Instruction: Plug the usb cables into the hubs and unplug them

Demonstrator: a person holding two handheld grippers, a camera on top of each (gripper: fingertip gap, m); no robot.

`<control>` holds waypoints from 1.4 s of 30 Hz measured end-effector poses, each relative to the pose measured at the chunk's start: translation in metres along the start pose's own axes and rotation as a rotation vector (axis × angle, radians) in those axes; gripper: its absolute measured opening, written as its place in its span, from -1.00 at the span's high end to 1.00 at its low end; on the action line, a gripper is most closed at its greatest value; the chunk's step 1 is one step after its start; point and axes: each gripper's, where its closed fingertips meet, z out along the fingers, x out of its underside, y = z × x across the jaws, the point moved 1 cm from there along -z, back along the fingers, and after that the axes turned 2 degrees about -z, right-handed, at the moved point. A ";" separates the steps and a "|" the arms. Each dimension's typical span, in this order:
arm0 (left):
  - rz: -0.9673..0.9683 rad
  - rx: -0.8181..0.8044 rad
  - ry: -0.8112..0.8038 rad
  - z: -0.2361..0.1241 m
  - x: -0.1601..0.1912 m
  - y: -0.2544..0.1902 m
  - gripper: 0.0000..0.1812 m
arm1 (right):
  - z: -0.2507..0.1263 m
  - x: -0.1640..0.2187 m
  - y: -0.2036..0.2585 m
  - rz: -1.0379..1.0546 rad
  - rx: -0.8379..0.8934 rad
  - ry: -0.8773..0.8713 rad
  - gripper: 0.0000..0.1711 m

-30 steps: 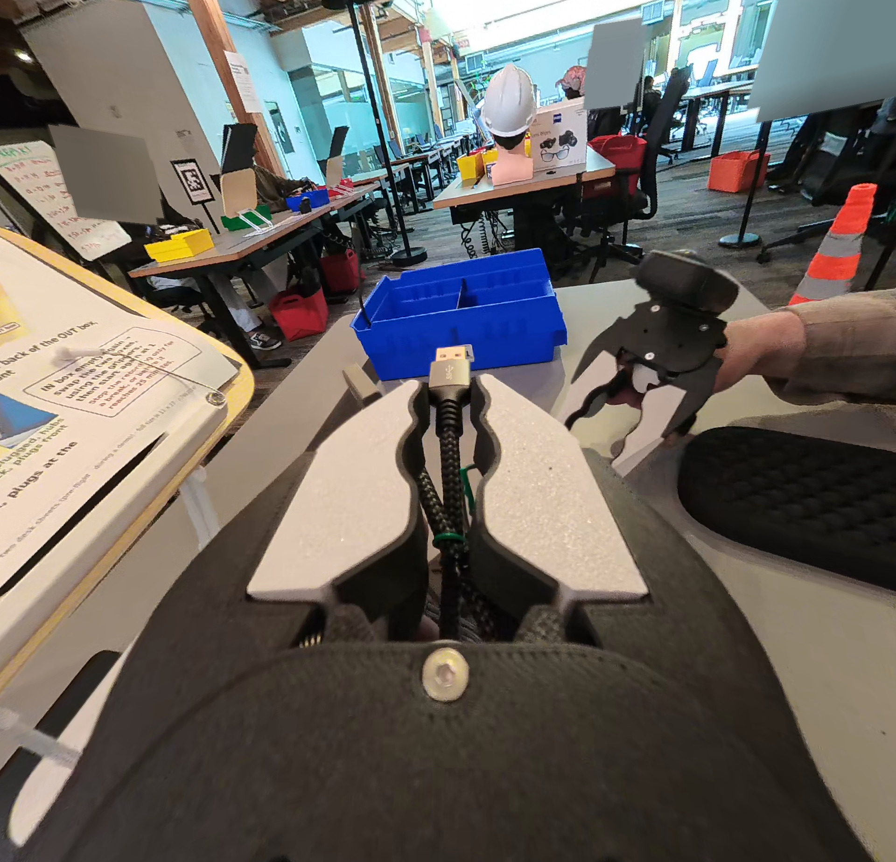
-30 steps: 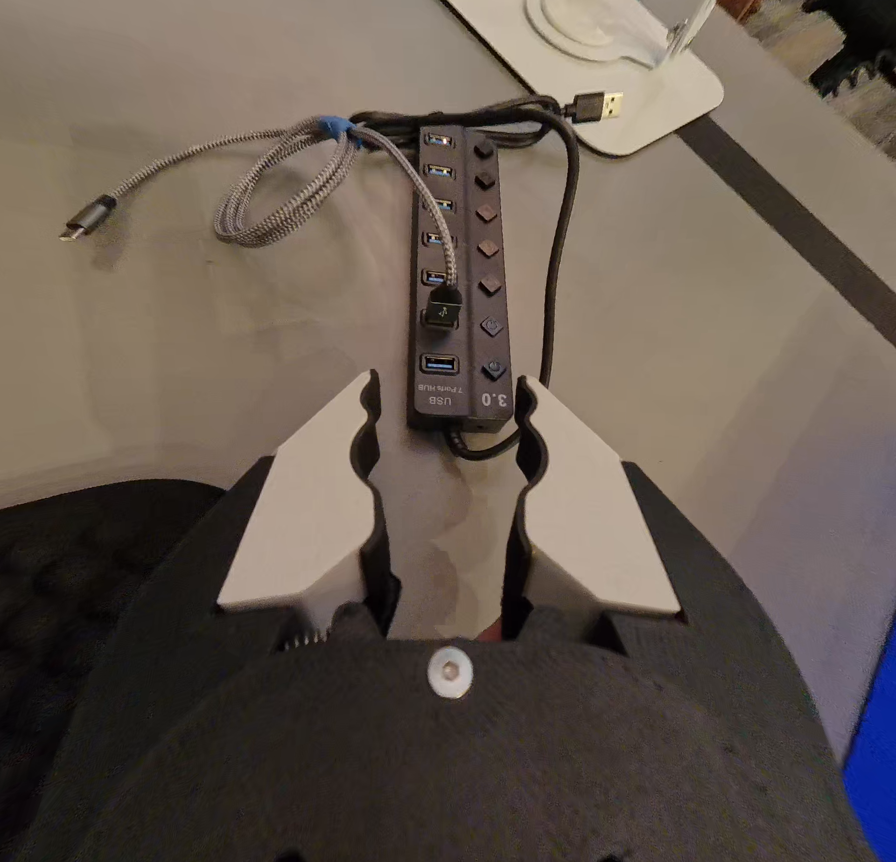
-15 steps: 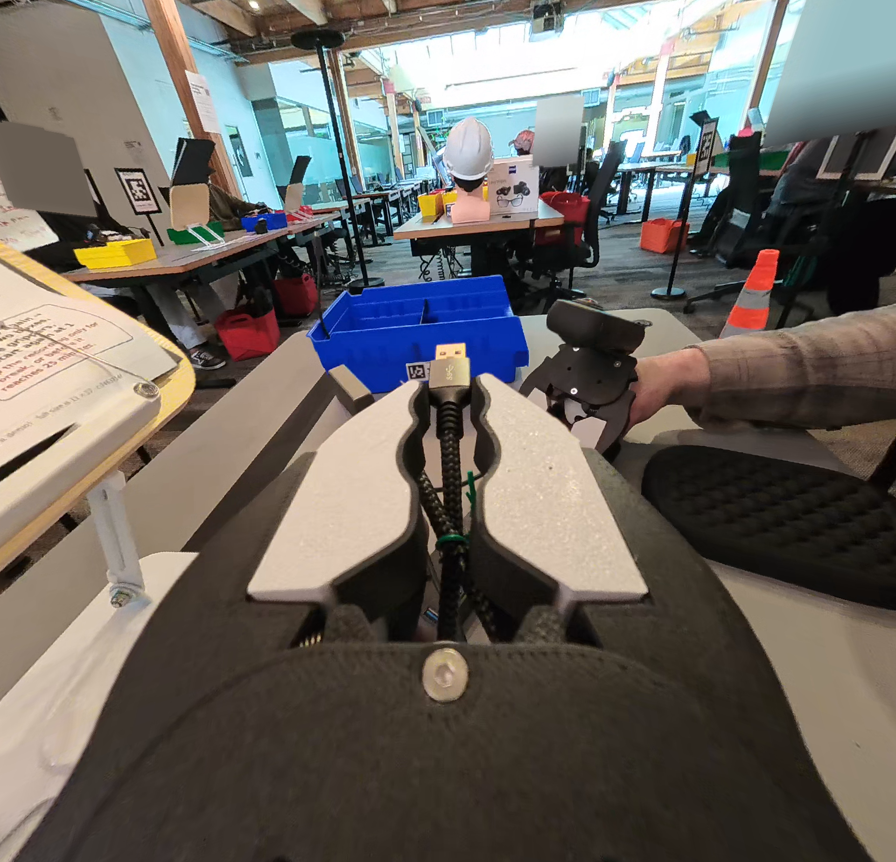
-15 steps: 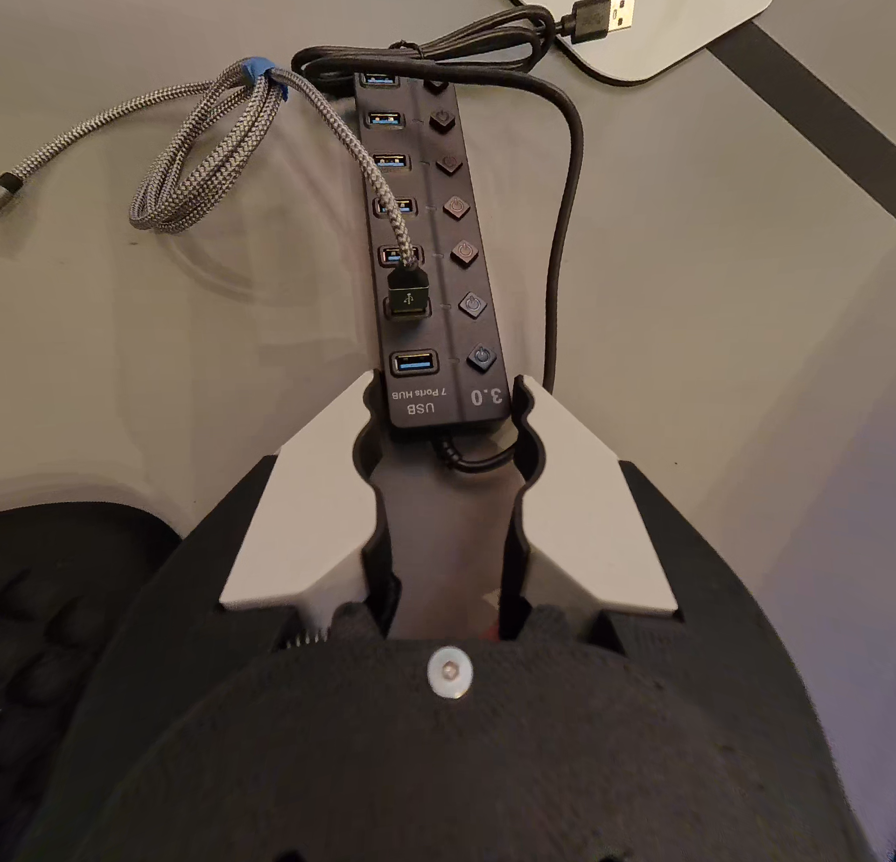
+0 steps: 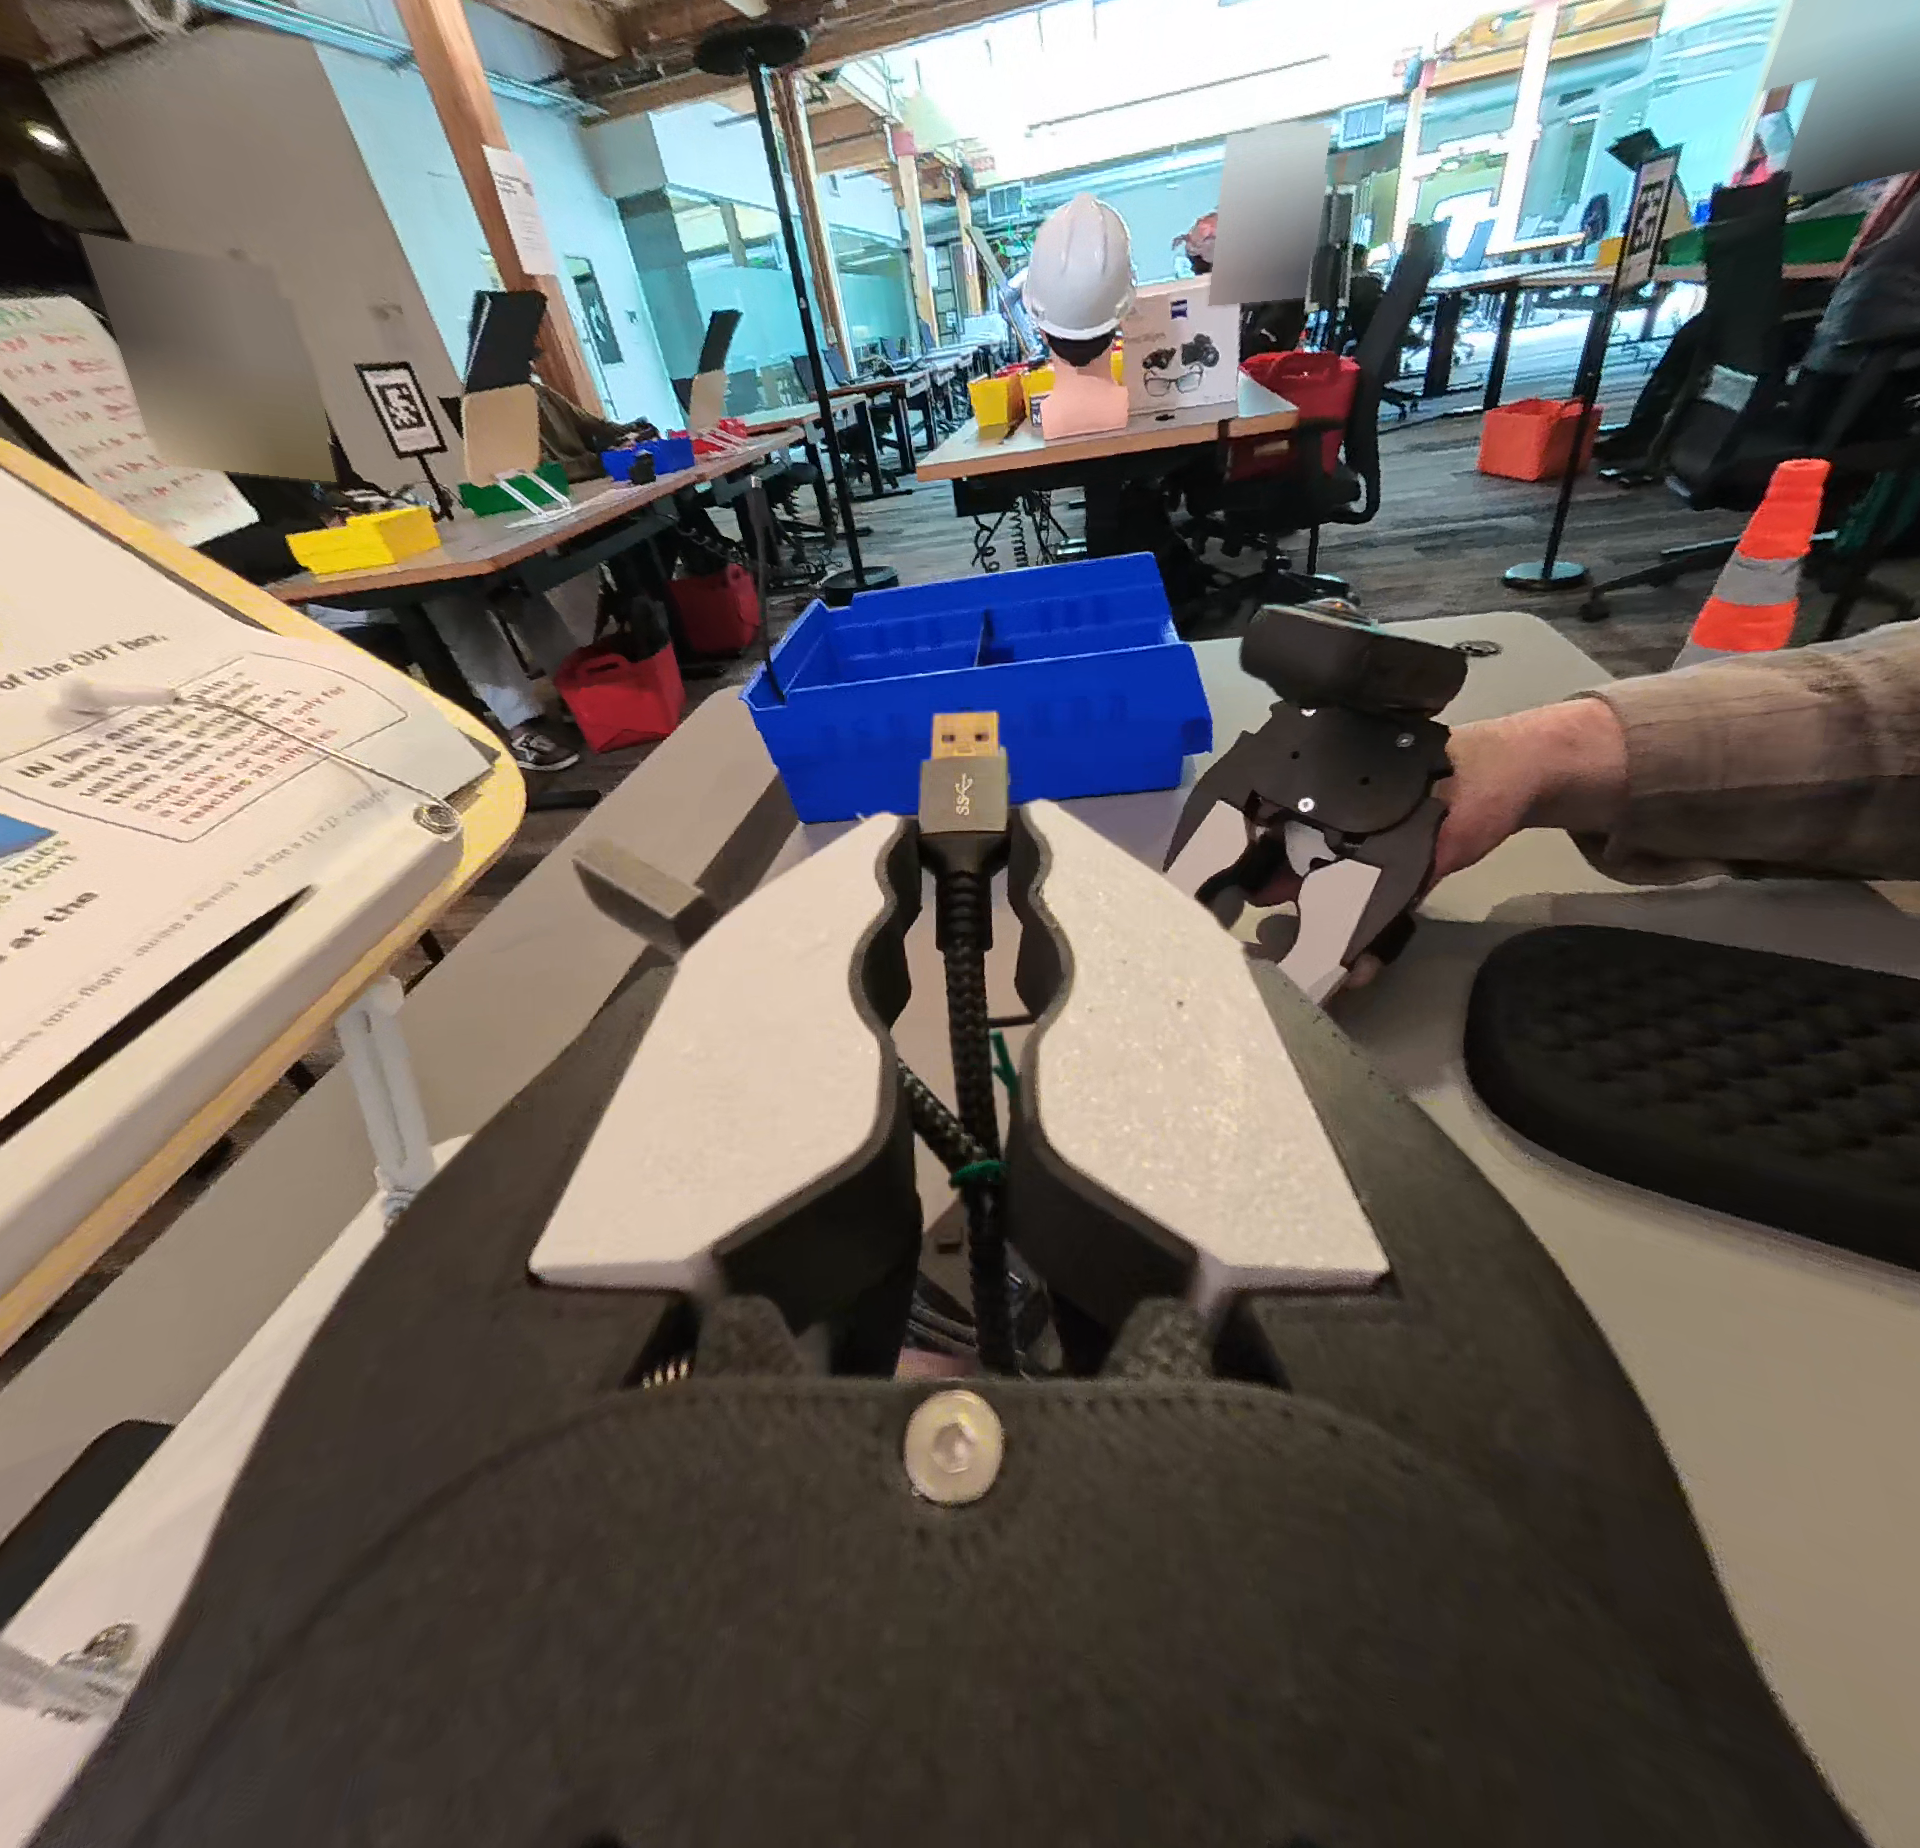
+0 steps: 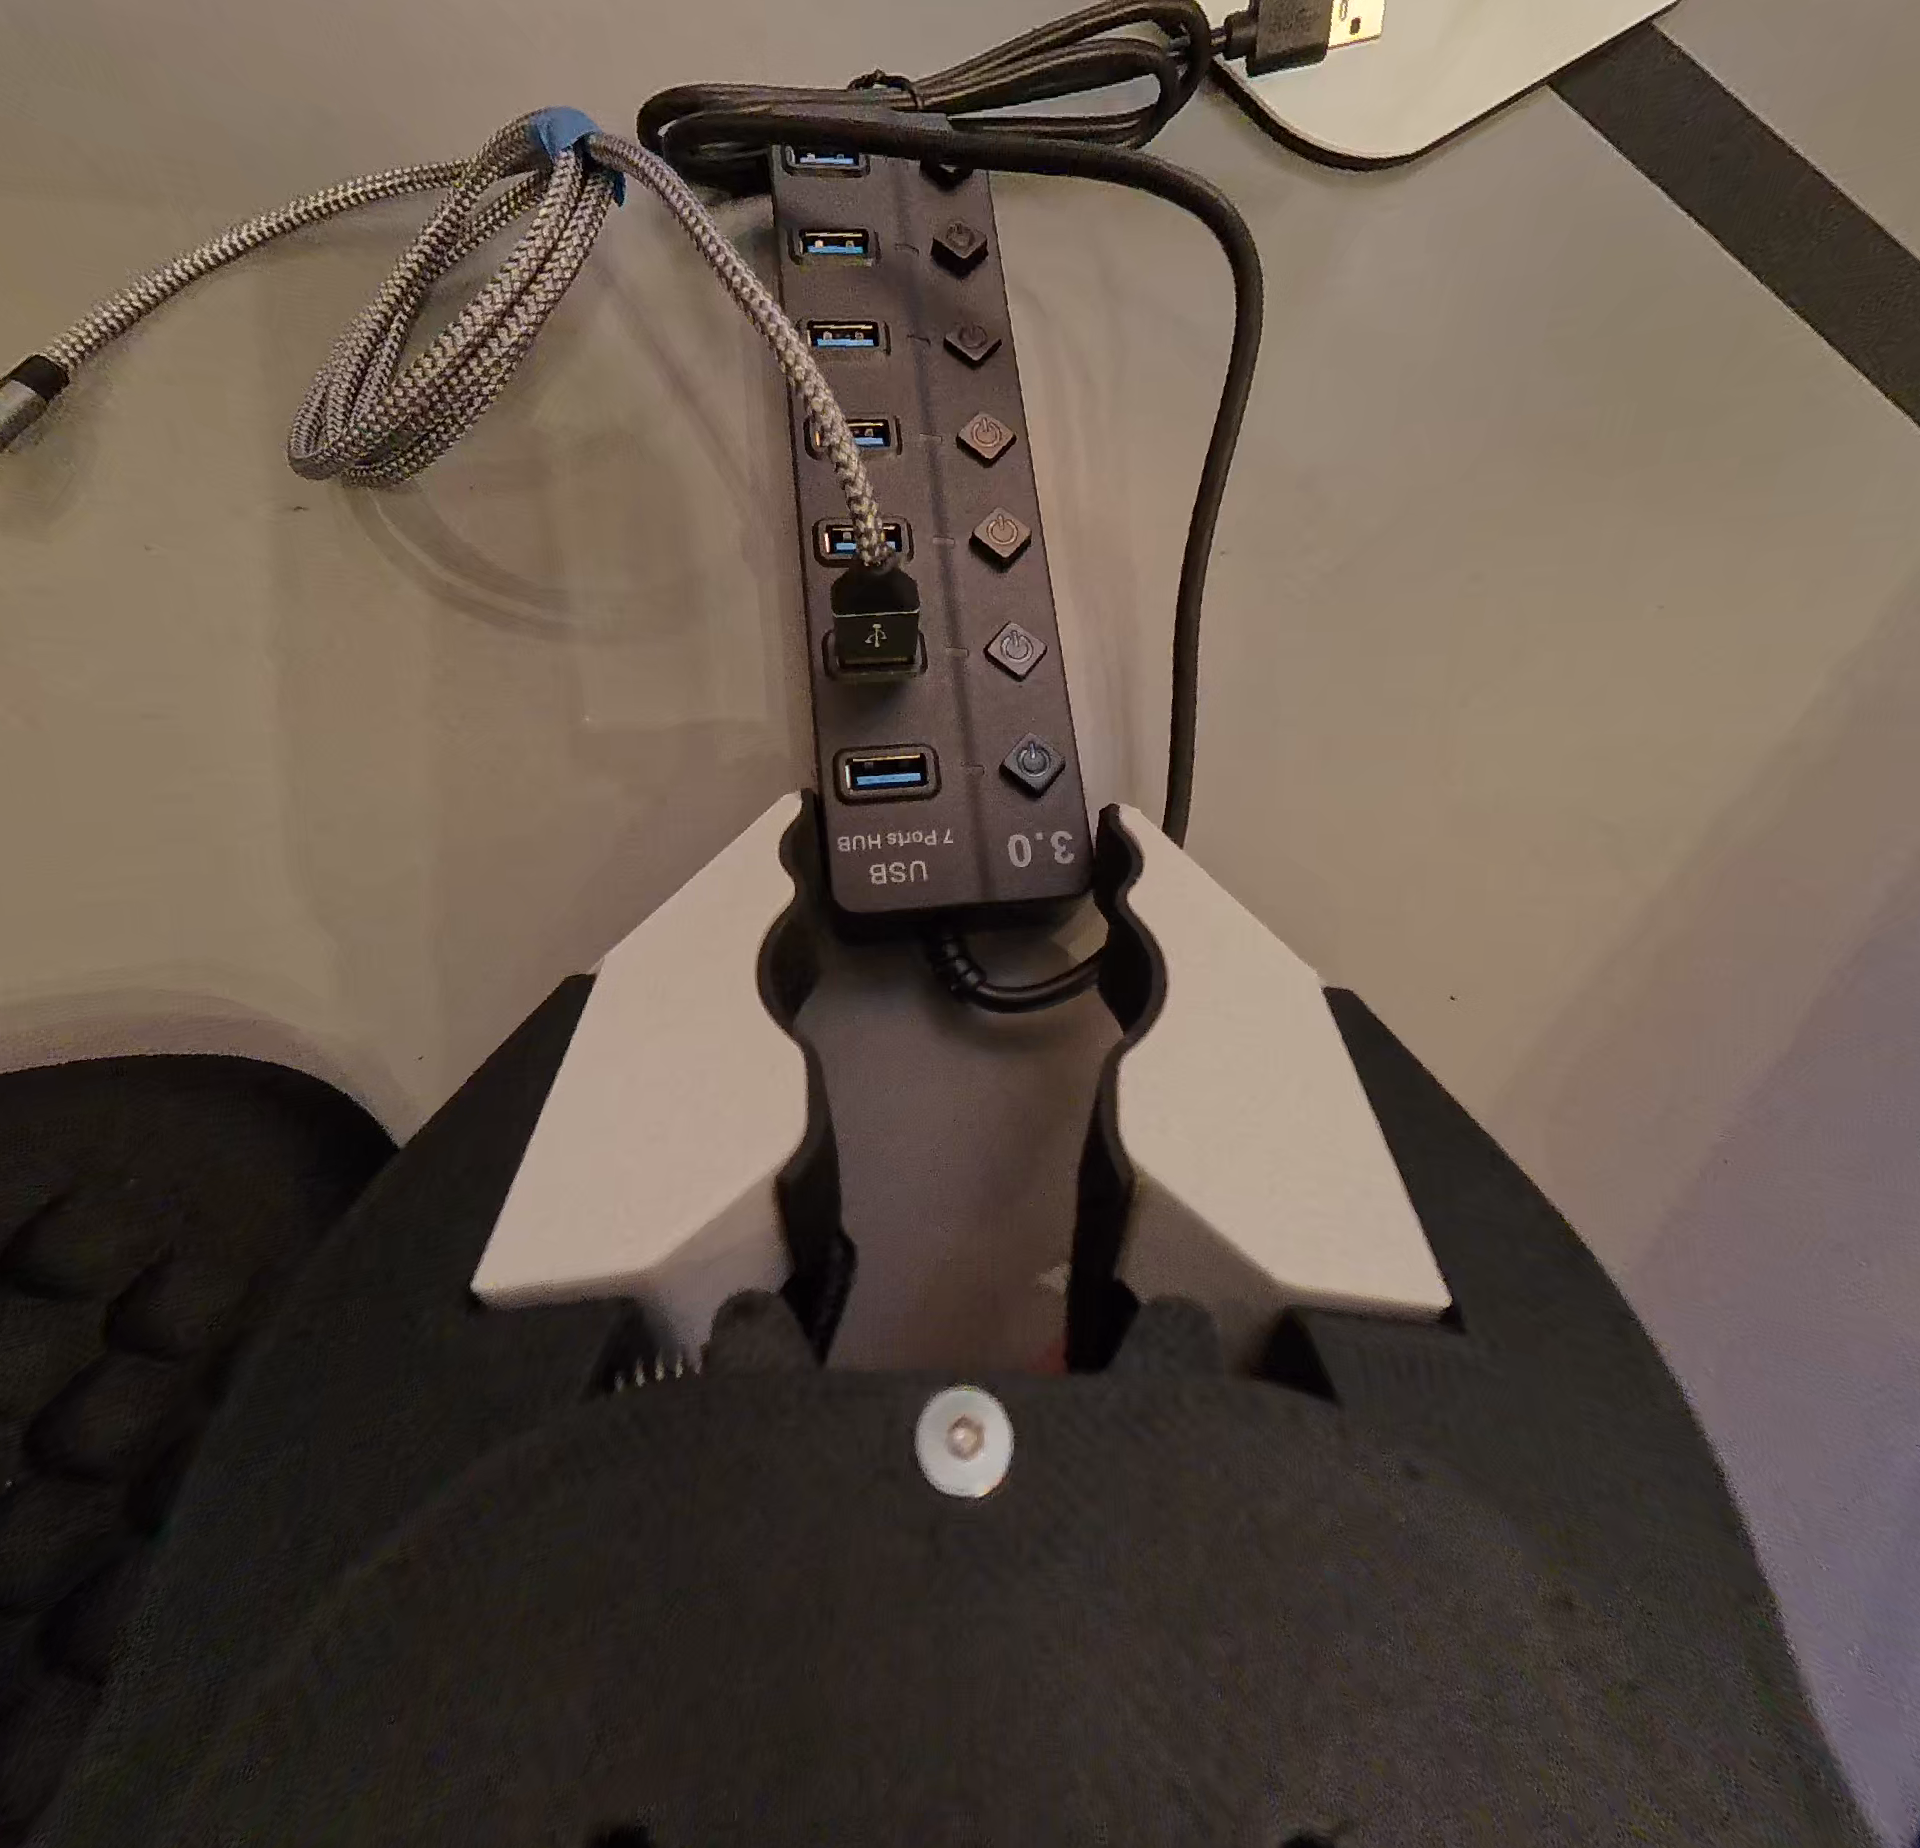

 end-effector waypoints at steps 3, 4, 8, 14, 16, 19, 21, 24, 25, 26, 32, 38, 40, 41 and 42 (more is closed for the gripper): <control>-0.001 -0.006 0.013 -0.003 0.000 0.002 0.82 | 0.001 0.001 0.000 0.020 -0.023 -0.001 0.41; -0.006 0.008 0.013 -0.003 0.000 0.001 0.82 | 0.001 0.001 0.000 0.033 -0.034 -0.001 0.41; 0.004 0.033 0.086 -0.002 0.005 -0.004 0.82 | 0.001 0.002 0.002 0.038 -0.058 0.003 0.30; 0.067 0.060 0.285 -0.003 0.022 -0.012 0.82 | -0.004 0.006 0.004 0.043 -0.065 0.002 0.39; 0.065 0.081 0.337 -0.003 0.030 -0.015 0.83 | -0.004 0.006 0.003 0.044 -0.063 0.001 0.41; 0.048 0.101 0.374 -0.001 0.039 -0.018 0.83 | -0.004 0.006 0.003 0.038 -0.068 0.002 0.41; 0.043 0.102 0.385 0.001 0.043 -0.018 0.82 | -0.004 0.006 0.003 0.027 -0.066 0.000 0.42; 0.036 0.112 0.382 0.003 0.046 -0.019 0.83 | -0.005 0.006 0.002 0.003 -0.054 -0.010 0.42; 0.038 0.114 0.386 0.004 0.047 -0.020 0.83 | -0.005 0.006 0.002 -0.002 -0.052 -0.013 0.42; 0.037 0.116 0.383 0.004 0.047 -0.020 0.83 | -0.006 0.005 0.003 0.000 -0.059 -0.019 0.42; 0.033 0.122 0.387 0.003 0.048 -0.019 0.82 | -0.019 -0.008 -0.001 -0.002 -0.066 -0.088 0.42; 0.029 0.142 0.407 0.002 0.052 -0.022 0.83 | -0.036 -0.027 -0.006 -0.015 -0.078 -0.129 0.42; 0.007 0.157 0.393 0.003 0.052 -0.023 0.83 | -0.038 -0.030 -0.007 -0.026 -0.079 -0.127 0.42; -0.010 0.162 0.386 0.003 0.052 -0.023 0.83 | -0.038 -0.031 -0.007 -0.032 -0.078 -0.129 0.42; -0.023 0.167 0.382 0.003 0.052 -0.022 0.83 | -0.038 -0.032 -0.007 -0.038 -0.077 -0.122 0.42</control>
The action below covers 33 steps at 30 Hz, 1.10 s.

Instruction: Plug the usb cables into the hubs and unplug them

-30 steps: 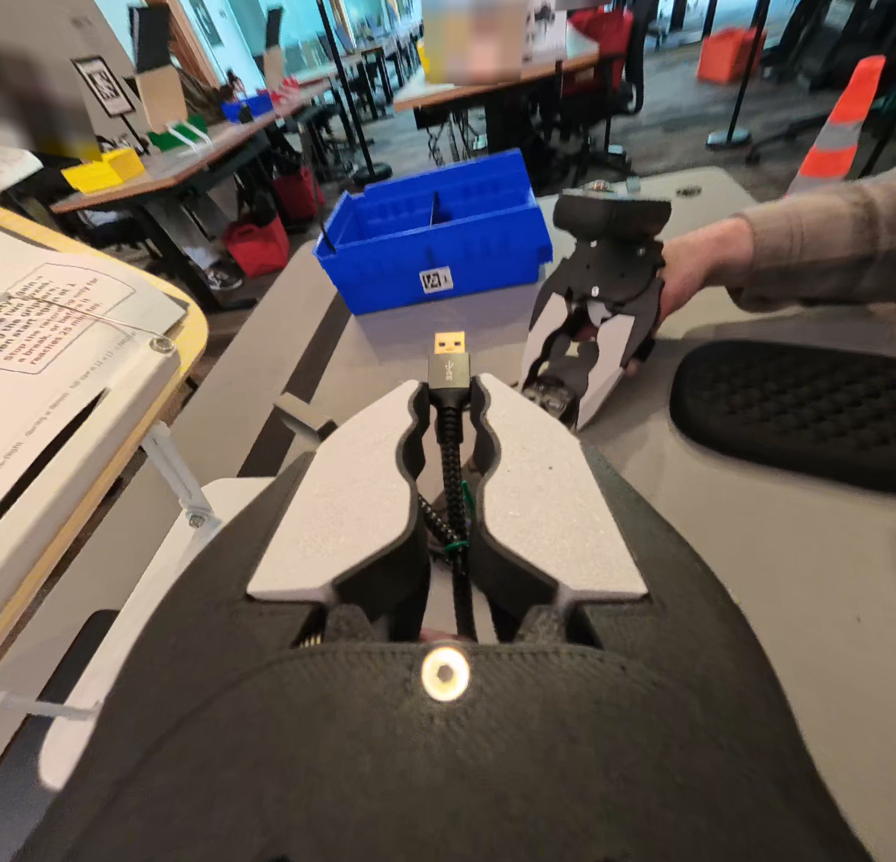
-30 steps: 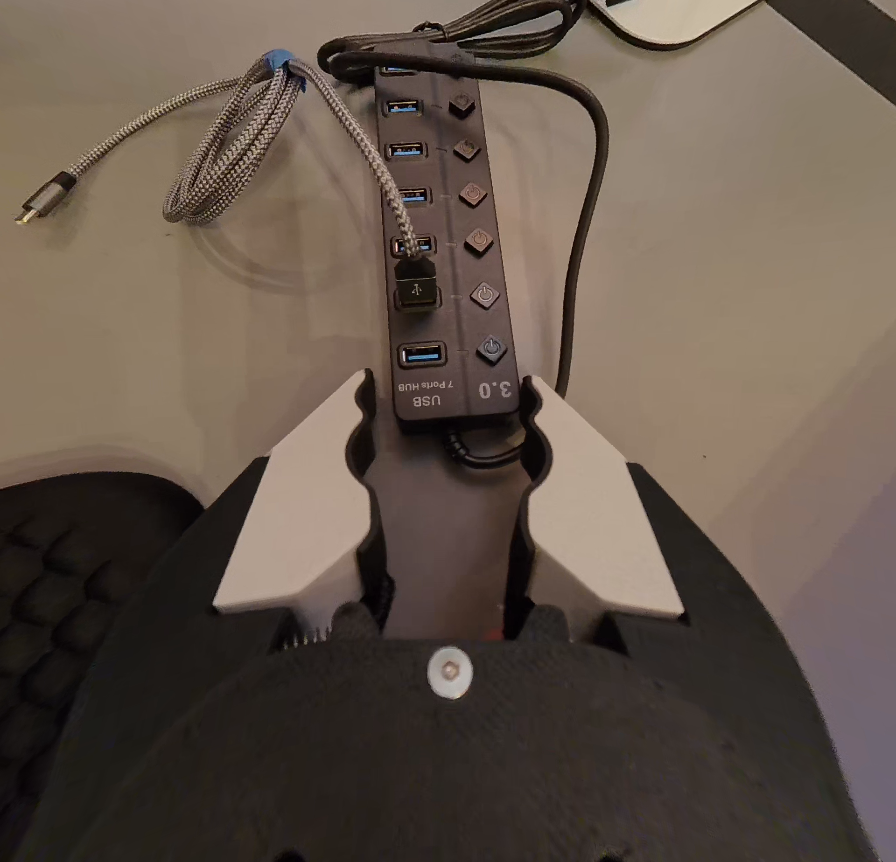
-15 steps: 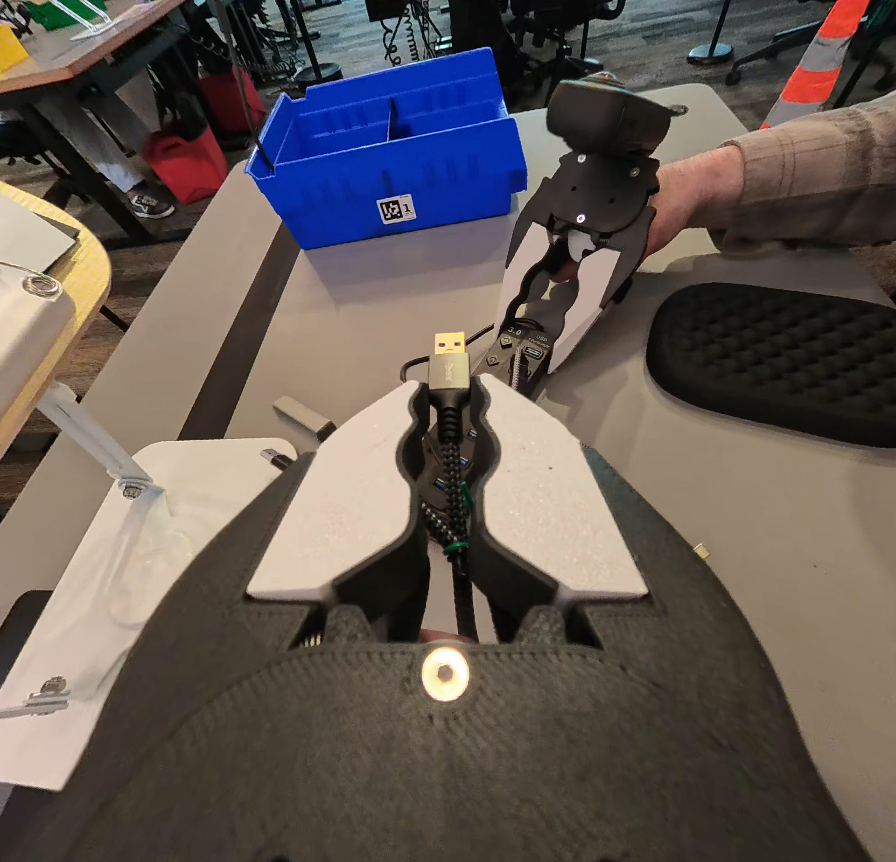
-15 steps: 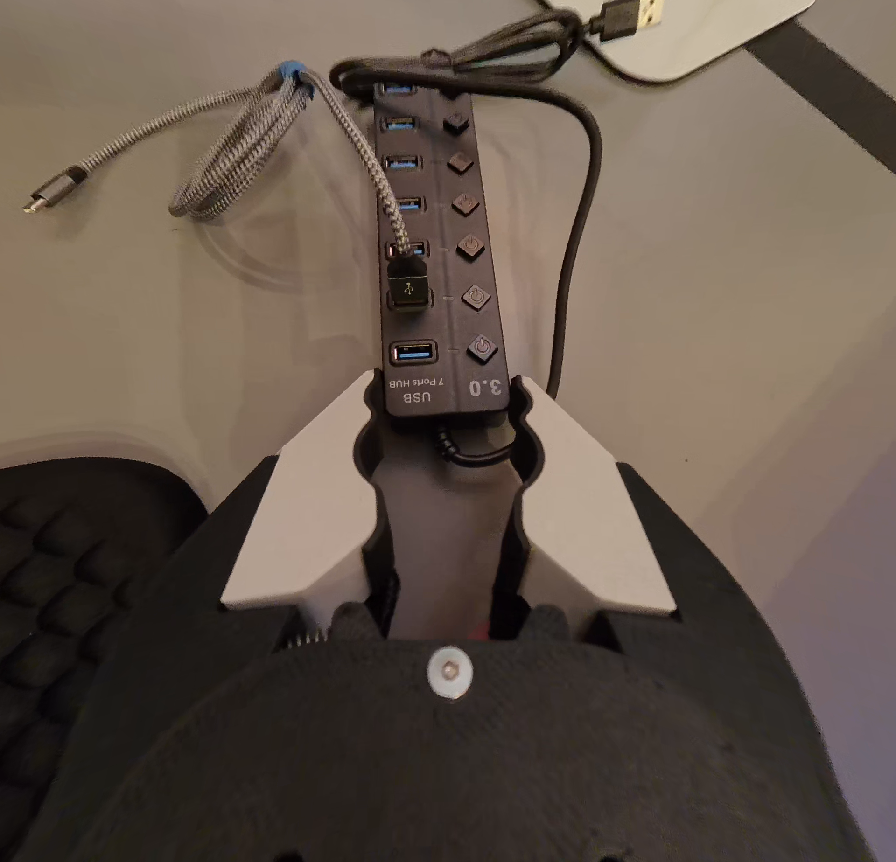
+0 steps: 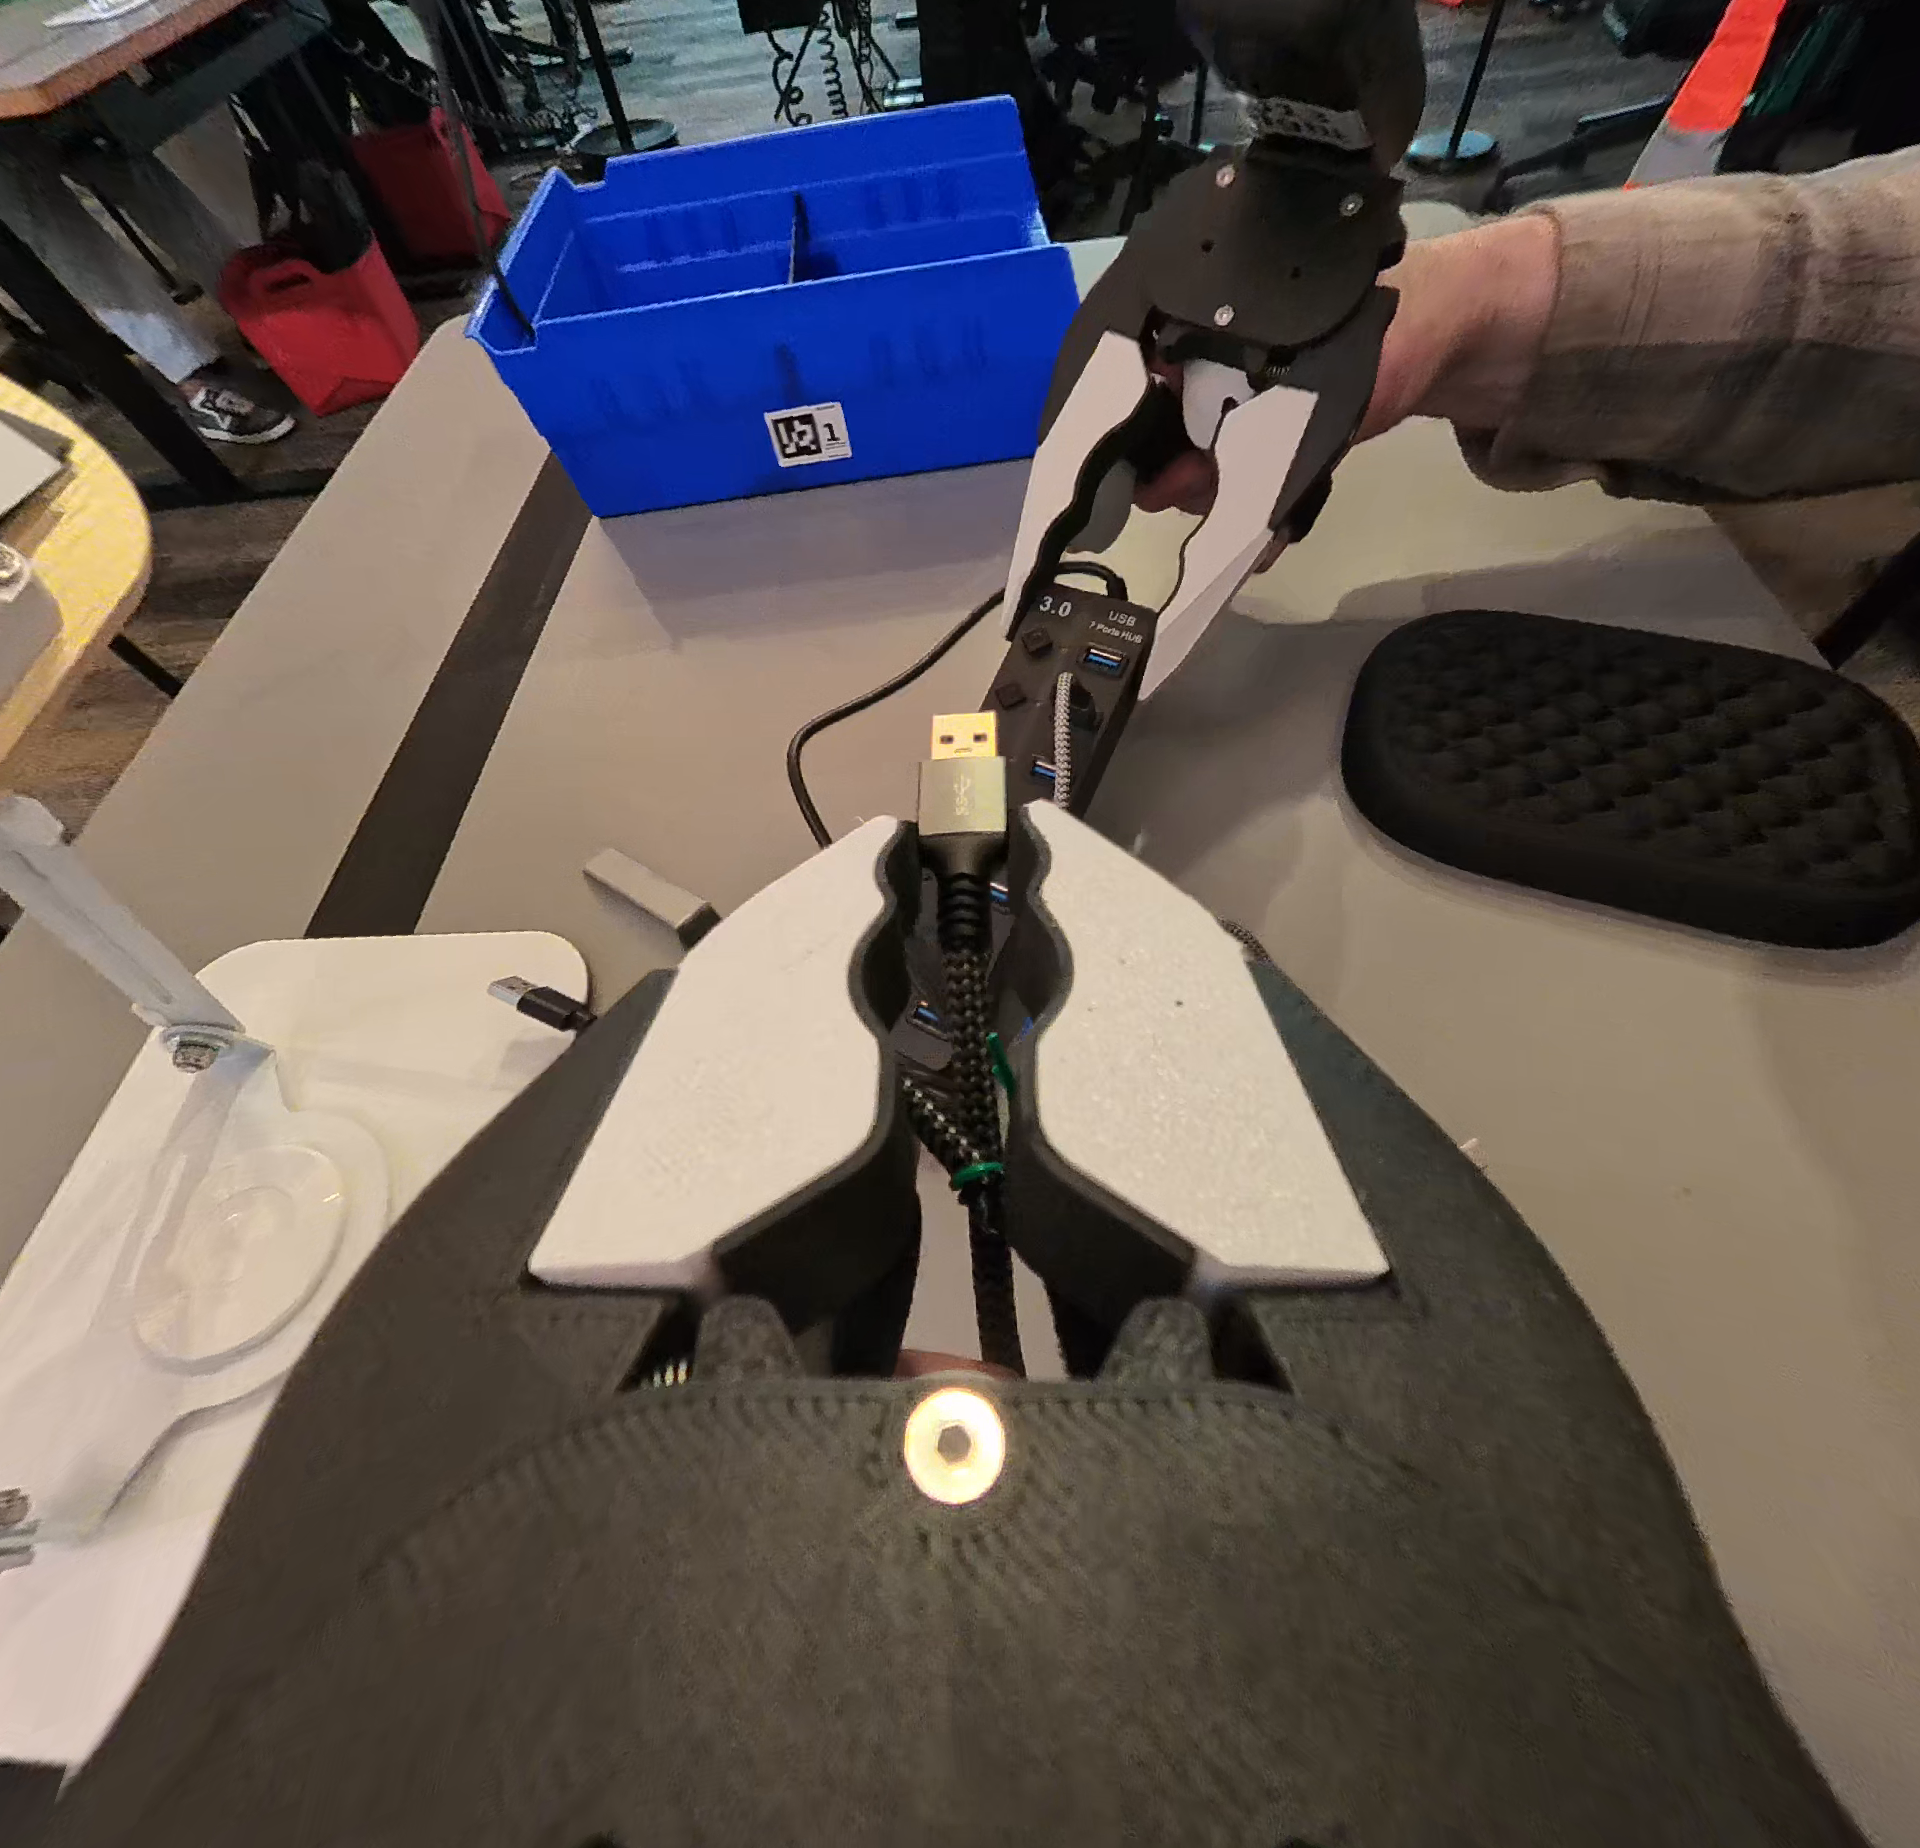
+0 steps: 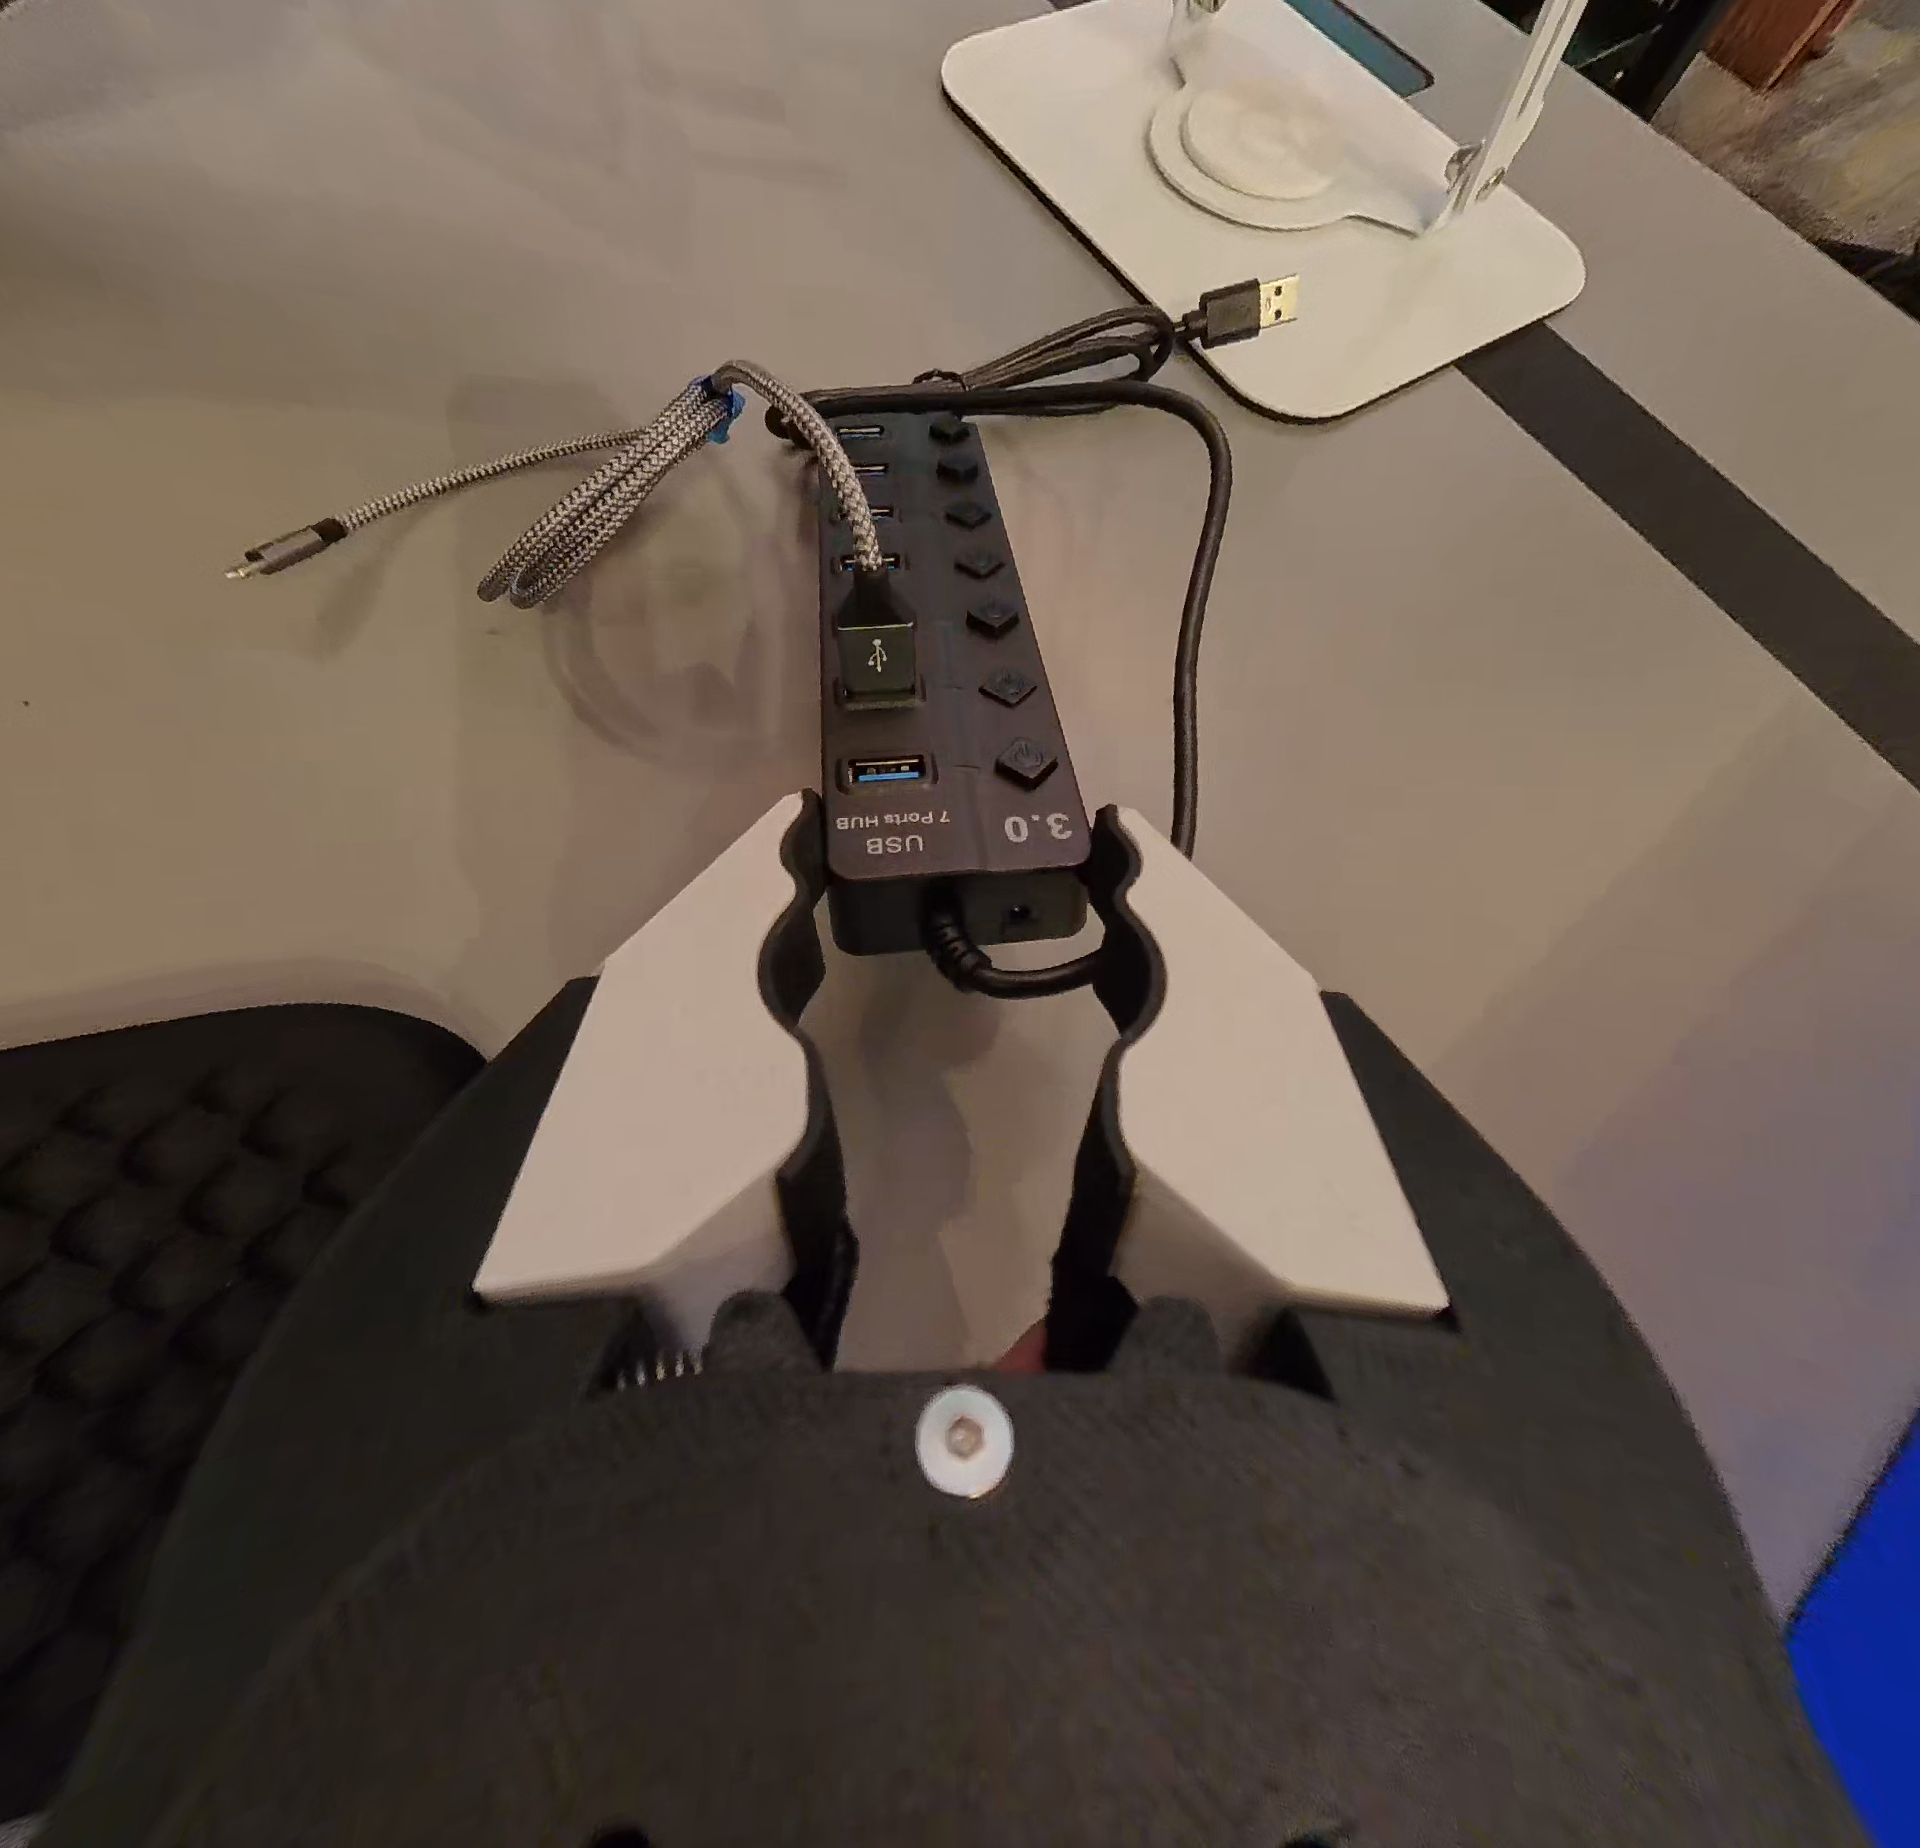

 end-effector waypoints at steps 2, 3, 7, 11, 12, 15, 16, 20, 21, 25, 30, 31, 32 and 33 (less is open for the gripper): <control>0.000 0.012 0.007 0.000 0.004 0.000 0.83 | 0.001 0.000 0.001 -0.016 -0.010 0.019 0.42; -0.003 0.017 0.015 0.001 0.006 0.000 0.83 | 0.002 0.001 0.003 -0.006 -0.027 0.024 0.42; 0.008 0.048 0.037 0.005 0.014 -0.004 0.83 | 0.011 0.019 0.013 0.012 -0.065 0.061 0.42; 0.005 0.064 0.043 0.009 0.017 -0.006 0.83 | 0.019 0.038 0.019 0.003 -0.047 0.102 0.42; 0.005 0.063 0.043 0.010 0.017 -0.006 0.83 | 0.021 0.042 0.020 -0.010 -0.035 0.118 0.42; 0.009 0.058 0.045 0.012 0.016 -0.007 0.83 | 0.024 0.044 0.021 -0.018 -0.019 0.124 0.42; 0.009 0.056 0.047 0.013 0.015 -0.007 0.82 | 0.024 0.044 0.021 -0.025 -0.011 0.123 0.42; 0.006 0.048 0.049 0.015 0.012 -0.008 0.82 | 0.018 0.045 0.024 -0.069 0.024 0.165 0.22; 0.000 0.044 0.046 0.014 0.011 -0.008 0.82 | 0.014 0.046 0.026 -0.104 0.040 0.189 0.20; -0.048 0.024 0.019 0.008 0.002 -0.004 0.83 | -0.020 0.017 0.031 -0.348 0.205 0.220 0.42; -0.119 0.040 -0.019 0.008 -0.018 -0.012 0.82 | -0.039 -0.105 0.038 -0.874 0.669 0.051 0.57; -0.125 0.039 -0.014 0.010 -0.019 -0.015 0.82 | -0.034 -0.118 0.042 -0.980 0.719 0.050 0.57; -0.119 0.044 -0.006 0.011 -0.020 -0.018 0.82 | -0.027 -0.127 0.043 -1.058 0.753 0.059 0.58; -0.118 0.049 -0.013 0.012 -0.023 -0.021 0.83 | -0.021 -0.133 0.043 -1.112 0.777 0.053 0.59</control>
